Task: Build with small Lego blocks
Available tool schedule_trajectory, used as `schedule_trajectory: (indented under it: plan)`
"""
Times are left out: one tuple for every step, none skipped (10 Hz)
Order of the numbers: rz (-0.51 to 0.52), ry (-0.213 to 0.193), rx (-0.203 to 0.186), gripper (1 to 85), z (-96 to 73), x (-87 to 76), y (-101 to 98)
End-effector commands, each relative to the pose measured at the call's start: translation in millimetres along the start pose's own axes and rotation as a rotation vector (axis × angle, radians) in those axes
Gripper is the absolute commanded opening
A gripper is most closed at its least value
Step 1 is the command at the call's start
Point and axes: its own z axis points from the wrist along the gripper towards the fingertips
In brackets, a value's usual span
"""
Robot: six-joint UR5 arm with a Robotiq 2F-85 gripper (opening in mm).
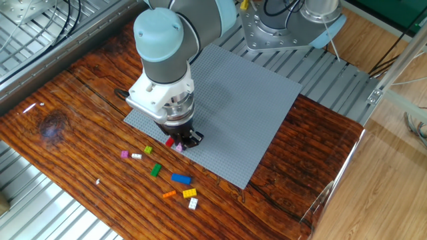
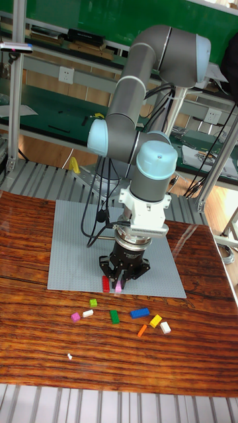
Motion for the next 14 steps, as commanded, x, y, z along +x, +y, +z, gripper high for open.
schedule_trajectory:
  plan:
    - [0.009,-0.003,-0.01,1.7,-1.2,-1.6,1.4]
    - [0.007,-0.004,-0.01,1.7,-0.2,-2.2,1.3]
    - [0.007,-0.006,-0.011,1.7,0.5,-2.8,1.6]
    - [0.007,-0.006,-0.014,1.7,0.5,-3.1,2.3]
    - [0.007,-0.006,-0.011,1.7,1.2,-4.6,3.2]
    - [0.009,-0.006,-0.014,1.7,2.3,-5.6,4.9]
    - [0.009,-0.003,-0.016,1.7,1.6,-4.1,4.7]
    - [0.009,0.0,-0.018,1.7,-0.8,-2.5,4.7]
    - [0.01,0.002,-0.021,1.7,-2.4,-1.6,5.5]
    - [0.01,0.009,-0.032,1.7,-1.7,-1.4,4.9]
    - [-0.005,0.022,-0.028,1.7,-1.0,0.8,-2.2]
    - [-0.027,0.031,-0.027,11.0,-1.9,2.7,-7.1]
    - [-0.071,0.028,-0.048,38.0,-3.3,1.8,-6.1]
    - [-0.068,0.044,-0.033,45.3,-5.9,3.8,-2.8]
